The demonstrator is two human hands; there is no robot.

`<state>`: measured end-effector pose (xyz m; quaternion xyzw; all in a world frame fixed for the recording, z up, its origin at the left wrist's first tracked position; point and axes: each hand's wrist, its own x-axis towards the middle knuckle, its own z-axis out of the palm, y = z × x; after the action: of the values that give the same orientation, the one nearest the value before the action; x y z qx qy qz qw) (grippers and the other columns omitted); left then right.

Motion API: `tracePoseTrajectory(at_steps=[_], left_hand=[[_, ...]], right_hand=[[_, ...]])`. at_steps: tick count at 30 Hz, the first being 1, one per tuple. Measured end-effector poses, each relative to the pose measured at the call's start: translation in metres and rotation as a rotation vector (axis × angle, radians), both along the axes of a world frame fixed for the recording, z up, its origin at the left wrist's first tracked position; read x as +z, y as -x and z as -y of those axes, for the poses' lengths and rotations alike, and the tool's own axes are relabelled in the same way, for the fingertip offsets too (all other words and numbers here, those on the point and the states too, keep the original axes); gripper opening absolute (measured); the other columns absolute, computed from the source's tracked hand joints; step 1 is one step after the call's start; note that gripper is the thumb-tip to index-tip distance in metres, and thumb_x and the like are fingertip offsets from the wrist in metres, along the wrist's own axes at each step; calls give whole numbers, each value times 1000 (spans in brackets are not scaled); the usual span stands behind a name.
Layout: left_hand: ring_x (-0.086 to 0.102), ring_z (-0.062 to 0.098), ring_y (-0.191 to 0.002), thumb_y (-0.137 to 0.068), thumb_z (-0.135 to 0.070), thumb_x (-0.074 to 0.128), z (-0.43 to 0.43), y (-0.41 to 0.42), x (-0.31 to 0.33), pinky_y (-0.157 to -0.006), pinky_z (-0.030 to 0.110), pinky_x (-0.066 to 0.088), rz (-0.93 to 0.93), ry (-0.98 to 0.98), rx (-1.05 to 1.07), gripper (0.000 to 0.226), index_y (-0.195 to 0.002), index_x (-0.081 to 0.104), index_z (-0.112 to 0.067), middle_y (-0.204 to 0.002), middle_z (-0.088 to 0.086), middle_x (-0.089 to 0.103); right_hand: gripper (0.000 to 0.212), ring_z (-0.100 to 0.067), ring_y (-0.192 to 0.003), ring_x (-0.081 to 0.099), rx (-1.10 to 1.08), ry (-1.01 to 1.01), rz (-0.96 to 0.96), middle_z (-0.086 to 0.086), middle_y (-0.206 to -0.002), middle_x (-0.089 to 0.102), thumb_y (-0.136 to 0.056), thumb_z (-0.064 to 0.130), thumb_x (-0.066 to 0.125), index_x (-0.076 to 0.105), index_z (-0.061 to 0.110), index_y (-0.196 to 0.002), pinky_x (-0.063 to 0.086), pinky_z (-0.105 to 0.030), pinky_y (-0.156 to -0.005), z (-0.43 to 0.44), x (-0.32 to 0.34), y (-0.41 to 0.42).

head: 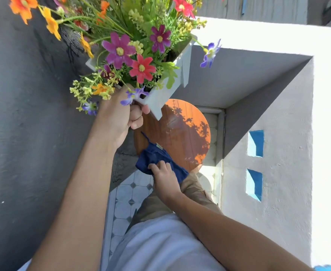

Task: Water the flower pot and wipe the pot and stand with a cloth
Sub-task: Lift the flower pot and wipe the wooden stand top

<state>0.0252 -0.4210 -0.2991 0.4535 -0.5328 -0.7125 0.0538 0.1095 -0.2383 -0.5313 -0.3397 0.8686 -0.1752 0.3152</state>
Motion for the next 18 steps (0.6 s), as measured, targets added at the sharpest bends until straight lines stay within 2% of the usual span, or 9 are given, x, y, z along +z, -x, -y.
tracePoseTrajectory(at_steps=[4,7,11,14,17,18], left_hand=[[21,7,-32,-94,3,25,4,0,-2,-34,16,24,-2,6,3,38,-63,45,-8,-63,15,44],[22,7,-32,-95,1,26,3,0,-2,-33,17,24,-9,10,-3,37,-65,44,-8,-62,16,45],[21,8,-32,-94,0,28,2,0,0,-34,17,24,-9,6,4,35,-64,42,-9,-61,16,45],[22,8,-33,-95,-1,28,2,0,3,-34,18,23,-8,3,14,35,-64,43,-9,-57,14,48],[22,9,-34,-96,-2,27,4,2,8,-34,17,24,-23,4,20,35,-66,44,-9,-48,7,54],[22,9,-34,-96,-2,27,4,3,9,-34,17,25,-29,-1,24,35,-67,44,-9,-47,6,54]], right_hand=[[50,-27,-102,47,-68,-10,-32,-3,-109,51,-78,-1,59,54,23,-122,49,-41,-76,-34,-7,18],[40,-30,-103,50,-235,-13,-51,-7,-110,54,-84,5,56,58,21,-120,51,-44,-79,-47,-9,49],[38,-34,-116,47,-450,-15,-75,-9,-117,54,-87,11,50,59,23,-121,46,-44,-93,-52,-13,107],[36,-42,-112,50,-551,26,-117,-1,-104,55,-86,24,49,61,18,-119,48,-37,-84,-50,-15,152],[35,-36,-114,51,-565,28,-142,0,-102,51,-89,14,47,61,16,-121,47,-34,-86,-40,-13,174],[34,-36,-114,52,-588,42,-128,-1,-104,54,-91,13,47,61,14,-122,49,-37,-86,-35,-9,173]])
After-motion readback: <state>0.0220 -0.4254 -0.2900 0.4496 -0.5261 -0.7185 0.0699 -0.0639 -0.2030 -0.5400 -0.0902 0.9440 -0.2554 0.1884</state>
